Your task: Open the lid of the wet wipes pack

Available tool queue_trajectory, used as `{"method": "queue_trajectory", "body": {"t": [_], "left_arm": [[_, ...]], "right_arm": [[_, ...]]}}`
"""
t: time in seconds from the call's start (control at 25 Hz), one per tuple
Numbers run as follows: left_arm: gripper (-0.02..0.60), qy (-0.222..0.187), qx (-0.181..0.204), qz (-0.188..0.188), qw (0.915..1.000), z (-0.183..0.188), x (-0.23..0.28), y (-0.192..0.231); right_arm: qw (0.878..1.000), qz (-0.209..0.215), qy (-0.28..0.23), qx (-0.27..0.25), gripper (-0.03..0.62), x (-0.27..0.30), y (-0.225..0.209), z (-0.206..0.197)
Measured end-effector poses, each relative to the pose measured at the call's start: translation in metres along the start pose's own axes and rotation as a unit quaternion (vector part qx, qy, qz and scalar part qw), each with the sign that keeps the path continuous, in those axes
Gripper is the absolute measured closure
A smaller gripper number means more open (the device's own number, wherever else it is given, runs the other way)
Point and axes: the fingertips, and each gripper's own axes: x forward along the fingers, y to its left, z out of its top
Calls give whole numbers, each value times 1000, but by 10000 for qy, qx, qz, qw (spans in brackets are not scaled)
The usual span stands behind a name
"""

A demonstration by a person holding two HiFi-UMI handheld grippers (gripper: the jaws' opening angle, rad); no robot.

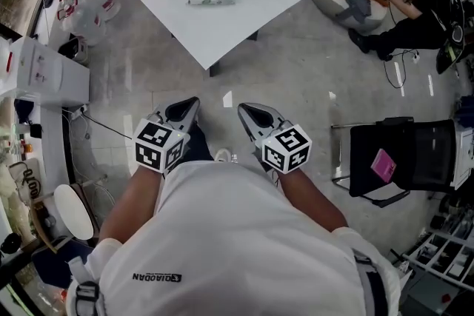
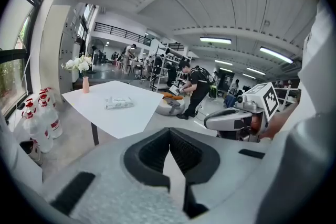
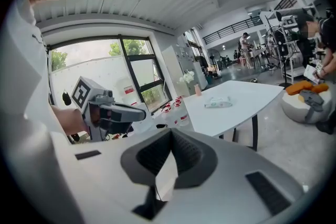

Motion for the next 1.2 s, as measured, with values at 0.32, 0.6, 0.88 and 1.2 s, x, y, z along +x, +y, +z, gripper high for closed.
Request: {"method": "queue_trajectory", "body": {"t": [0.32, 0.6, 0.88, 1.2], "left_arm": [[574, -48, -192, 112, 9997, 22, 10, 76], [574, -405, 0, -2, 9992, 87, 32, 142], [574, -259, 154, -271, 9992, 104, 55, 195], [574, -130, 303, -607, 9976, 115, 76, 246]], "right_arm": [[9997, -69, 82, -198, 588, 64, -20, 45], [9985, -232, 36, -493, 588, 123, -43, 106], [9975, -504, 92, -494, 588, 172, -64, 131], [9952, -888, 199, -353, 588, 209, -78, 142]]}}
